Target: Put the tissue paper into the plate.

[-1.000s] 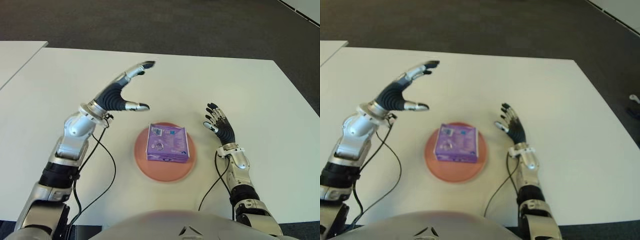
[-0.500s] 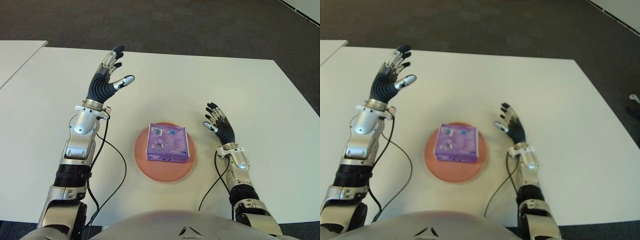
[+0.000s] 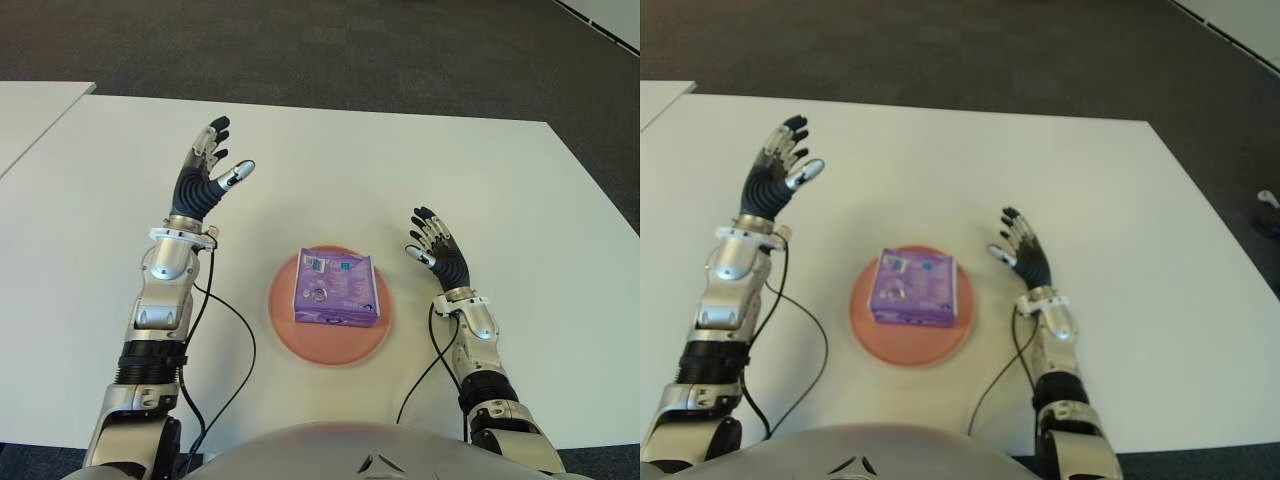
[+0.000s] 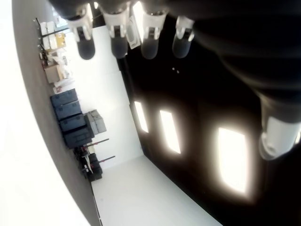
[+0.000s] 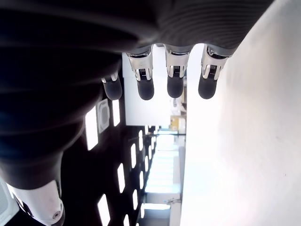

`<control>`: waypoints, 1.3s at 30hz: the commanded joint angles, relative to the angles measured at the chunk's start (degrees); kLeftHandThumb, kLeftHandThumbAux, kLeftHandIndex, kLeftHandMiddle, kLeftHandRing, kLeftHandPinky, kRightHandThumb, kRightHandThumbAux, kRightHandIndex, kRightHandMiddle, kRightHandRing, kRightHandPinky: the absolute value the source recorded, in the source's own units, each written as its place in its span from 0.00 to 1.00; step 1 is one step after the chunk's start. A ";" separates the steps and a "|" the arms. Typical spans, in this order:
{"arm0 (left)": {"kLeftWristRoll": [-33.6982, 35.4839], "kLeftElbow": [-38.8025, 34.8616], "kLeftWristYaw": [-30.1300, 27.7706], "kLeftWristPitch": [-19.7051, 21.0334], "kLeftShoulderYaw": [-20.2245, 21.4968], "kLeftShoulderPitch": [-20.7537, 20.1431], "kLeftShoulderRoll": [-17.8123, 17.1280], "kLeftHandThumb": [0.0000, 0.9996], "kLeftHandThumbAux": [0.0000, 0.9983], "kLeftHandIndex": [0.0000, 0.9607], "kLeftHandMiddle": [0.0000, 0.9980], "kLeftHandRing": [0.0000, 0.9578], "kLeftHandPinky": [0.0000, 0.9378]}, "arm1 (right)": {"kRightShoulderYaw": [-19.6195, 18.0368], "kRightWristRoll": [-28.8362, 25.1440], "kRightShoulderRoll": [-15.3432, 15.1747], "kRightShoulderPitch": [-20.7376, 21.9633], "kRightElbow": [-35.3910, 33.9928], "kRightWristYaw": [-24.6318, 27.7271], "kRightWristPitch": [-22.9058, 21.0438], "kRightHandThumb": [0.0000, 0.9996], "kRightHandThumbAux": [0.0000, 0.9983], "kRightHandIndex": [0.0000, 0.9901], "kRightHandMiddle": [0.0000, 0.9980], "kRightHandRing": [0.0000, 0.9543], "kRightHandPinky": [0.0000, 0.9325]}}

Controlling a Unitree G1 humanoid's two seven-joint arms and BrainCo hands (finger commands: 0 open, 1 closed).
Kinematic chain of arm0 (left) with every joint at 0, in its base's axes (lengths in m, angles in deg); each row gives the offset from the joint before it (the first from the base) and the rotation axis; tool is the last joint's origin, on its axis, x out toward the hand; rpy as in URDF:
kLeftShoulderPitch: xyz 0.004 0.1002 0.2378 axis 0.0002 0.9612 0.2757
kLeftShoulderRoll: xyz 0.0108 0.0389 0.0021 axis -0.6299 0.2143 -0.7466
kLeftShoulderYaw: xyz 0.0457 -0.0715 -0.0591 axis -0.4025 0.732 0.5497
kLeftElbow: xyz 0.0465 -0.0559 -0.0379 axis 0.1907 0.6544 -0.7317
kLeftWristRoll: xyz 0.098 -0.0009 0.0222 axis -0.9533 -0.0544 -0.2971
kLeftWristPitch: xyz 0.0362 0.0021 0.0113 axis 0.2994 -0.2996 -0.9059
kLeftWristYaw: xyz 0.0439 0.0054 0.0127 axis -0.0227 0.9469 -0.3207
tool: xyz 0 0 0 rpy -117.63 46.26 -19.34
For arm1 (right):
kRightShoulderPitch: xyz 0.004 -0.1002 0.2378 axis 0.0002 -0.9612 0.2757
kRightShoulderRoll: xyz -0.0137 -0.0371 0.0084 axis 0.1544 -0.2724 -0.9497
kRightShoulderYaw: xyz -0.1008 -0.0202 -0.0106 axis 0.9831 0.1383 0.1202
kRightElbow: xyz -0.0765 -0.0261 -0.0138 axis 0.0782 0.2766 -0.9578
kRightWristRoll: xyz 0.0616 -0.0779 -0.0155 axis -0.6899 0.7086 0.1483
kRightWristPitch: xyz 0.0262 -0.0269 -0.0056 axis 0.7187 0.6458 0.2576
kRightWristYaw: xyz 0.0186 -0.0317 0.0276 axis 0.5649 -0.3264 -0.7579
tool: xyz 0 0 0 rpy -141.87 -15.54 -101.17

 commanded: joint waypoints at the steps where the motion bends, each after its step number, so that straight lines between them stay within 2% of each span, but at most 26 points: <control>1: -2.27 9.14 0.89 -6.29 -1.60 2.94 1.23 0.00 0.48 0.00 0.00 0.00 0.00 | 1.46 0.68 2.93 -6.82 4.49 0.05 -5.46 0.00 0.71 0.00 0.00 0.00 0.00; 6: -2.19 14.43 0.43 -7.63 -1.79 3.11 1.33 0.00 0.47 0.00 0.00 0.00 0.00 | 1.68 0.80 3.01 -6.91 4.01 -0.11 -6.01 0.00 0.70 0.00 0.00 0.00 0.00; 12: -2.37 14.93 0.54 -7.93 -2.60 6.01 2.29 0.00 0.47 0.00 0.00 0.00 0.00 | 1.69 0.63 3.40 -7.07 3.26 -0.70 -6.94 0.00 0.71 0.00 0.00 0.00 0.00; 25: -2.70 13.66 1.55 -0.61 -3.96 8.62 4.31 0.00 0.46 0.00 0.00 0.00 0.00 | 1.58 0.46 3.51 -7.07 3.22 -0.83 -8.12 0.00 0.74 0.00 0.00 0.00 0.00; 39: -6.59 19.97 4.80 -3.68 -4.32 7.78 3.75 0.00 0.47 0.00 0.00 0.00 0.00 | 2.26 1.83 3.34 -6.99 3.69 -2.33 -7.74 0.00 0.70 0.00 0.00 0.00 0.00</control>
